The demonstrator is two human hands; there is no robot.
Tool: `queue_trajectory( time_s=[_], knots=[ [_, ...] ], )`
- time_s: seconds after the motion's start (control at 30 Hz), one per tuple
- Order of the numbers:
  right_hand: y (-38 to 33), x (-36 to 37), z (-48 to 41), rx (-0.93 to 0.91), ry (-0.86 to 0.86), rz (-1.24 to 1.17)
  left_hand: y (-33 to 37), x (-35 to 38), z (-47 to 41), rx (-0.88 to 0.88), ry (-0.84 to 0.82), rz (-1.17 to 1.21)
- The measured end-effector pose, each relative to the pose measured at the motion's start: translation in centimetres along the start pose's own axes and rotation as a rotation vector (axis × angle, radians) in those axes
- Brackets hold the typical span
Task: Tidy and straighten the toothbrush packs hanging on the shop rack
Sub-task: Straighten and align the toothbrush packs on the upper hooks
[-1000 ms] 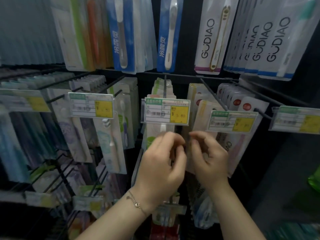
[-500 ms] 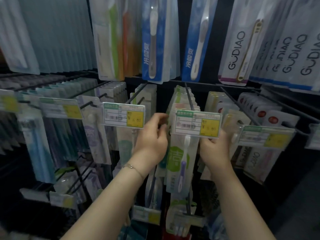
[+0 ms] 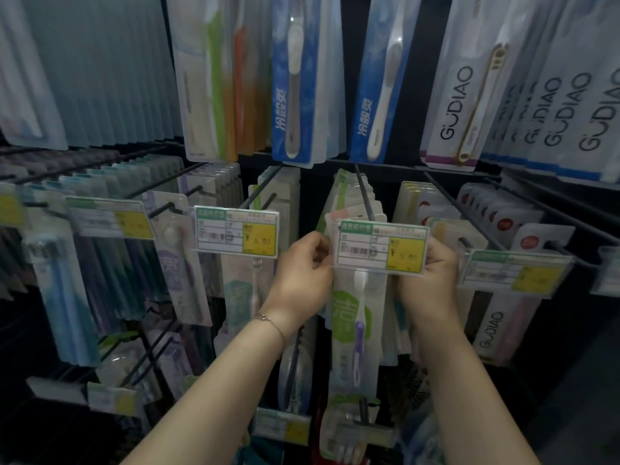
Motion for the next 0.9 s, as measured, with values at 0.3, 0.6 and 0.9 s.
queue_trajectory(
  time_s=[0.3,0.6,0.9],
  knots=[
    [-1.0,-0.2,-0.7,-0.07,-0.023,0.058,-0.9,1.7,-0.3,-0.027,-0.048,0.146],
    [-1.2,-0.3,-2.2,-0.072,-0.029,0.237,-1.0,3.0,0.1,-0.031,-0.058,0.284],
    [-1.7,0.0,-3.2,-0.052,-0.067,0.304,-1.2,3.7,0.2,-0.027,-0.091,0.358]
  ],
)
Point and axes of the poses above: each hand's wrist, its own z-axis away from the middle knuckle, its own x-axis out of the palm, y = z × x, the point moved 9 cm from there along -z, towards the middle knuckle, and after that the axes turned 1 degree about -y, right-handed, at the moved point
